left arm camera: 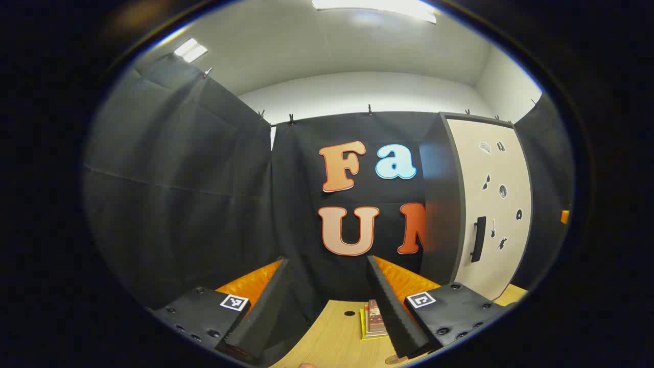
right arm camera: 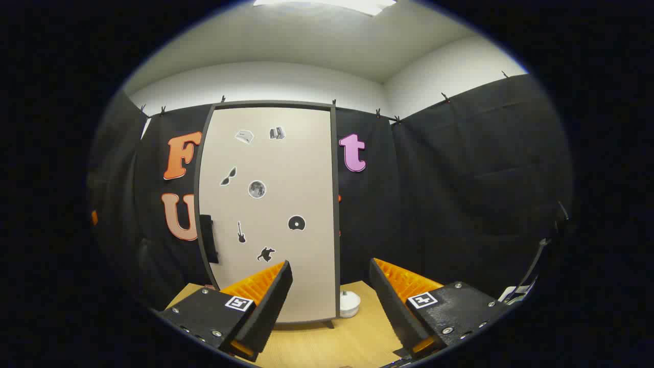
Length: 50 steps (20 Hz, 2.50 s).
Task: Open the cabinet door with the right hand, grasp the bottle in the cabinet with the left hand and place it on the coaster, then close the cabinet door with the right hand.
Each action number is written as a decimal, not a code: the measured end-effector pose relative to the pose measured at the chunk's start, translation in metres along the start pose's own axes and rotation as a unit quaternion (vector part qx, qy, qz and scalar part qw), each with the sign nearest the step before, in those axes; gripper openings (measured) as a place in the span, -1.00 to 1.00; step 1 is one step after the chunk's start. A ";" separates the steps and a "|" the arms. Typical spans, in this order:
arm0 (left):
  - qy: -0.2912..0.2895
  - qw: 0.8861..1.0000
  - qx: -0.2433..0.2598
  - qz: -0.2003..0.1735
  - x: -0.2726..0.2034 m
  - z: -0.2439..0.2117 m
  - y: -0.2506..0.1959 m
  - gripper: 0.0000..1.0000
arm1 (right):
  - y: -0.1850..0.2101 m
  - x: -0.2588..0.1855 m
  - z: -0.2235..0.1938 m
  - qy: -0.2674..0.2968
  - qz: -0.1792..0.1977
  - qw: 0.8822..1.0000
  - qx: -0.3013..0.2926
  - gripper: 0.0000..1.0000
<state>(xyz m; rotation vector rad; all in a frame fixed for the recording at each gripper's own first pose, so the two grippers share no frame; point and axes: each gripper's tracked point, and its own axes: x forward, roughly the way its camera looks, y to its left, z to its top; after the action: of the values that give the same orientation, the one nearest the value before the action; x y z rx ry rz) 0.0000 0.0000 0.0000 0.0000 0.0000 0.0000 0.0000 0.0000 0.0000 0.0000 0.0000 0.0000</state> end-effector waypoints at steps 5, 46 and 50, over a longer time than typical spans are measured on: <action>0.004 1.000 0.006 0.004 0.000 -0.003 0.003 0.92 | 0.005 -0.001 0.001 -0.007 0.003 1.000 -0.013 0.89; 0.025 0.995 0.029 0.095 0.003 -0.028 0.039 0.92 | 0.280 0.124 -0.040 0.012 0.202 0.979 0.004 0.78; 0.031 0.993 0.027 0.114 0.004 -0.039 0.047 0.92 | 0.297 0.142 -0.049 0.017 0.204 0.979 0.002 0.63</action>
<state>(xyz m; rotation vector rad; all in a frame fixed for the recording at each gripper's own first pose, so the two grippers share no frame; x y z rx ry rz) 0.0038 0.0467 -0.0394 0.0537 0.0627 0.2289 0.1423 0.2973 -0.0489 0.0040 0.0337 0.4109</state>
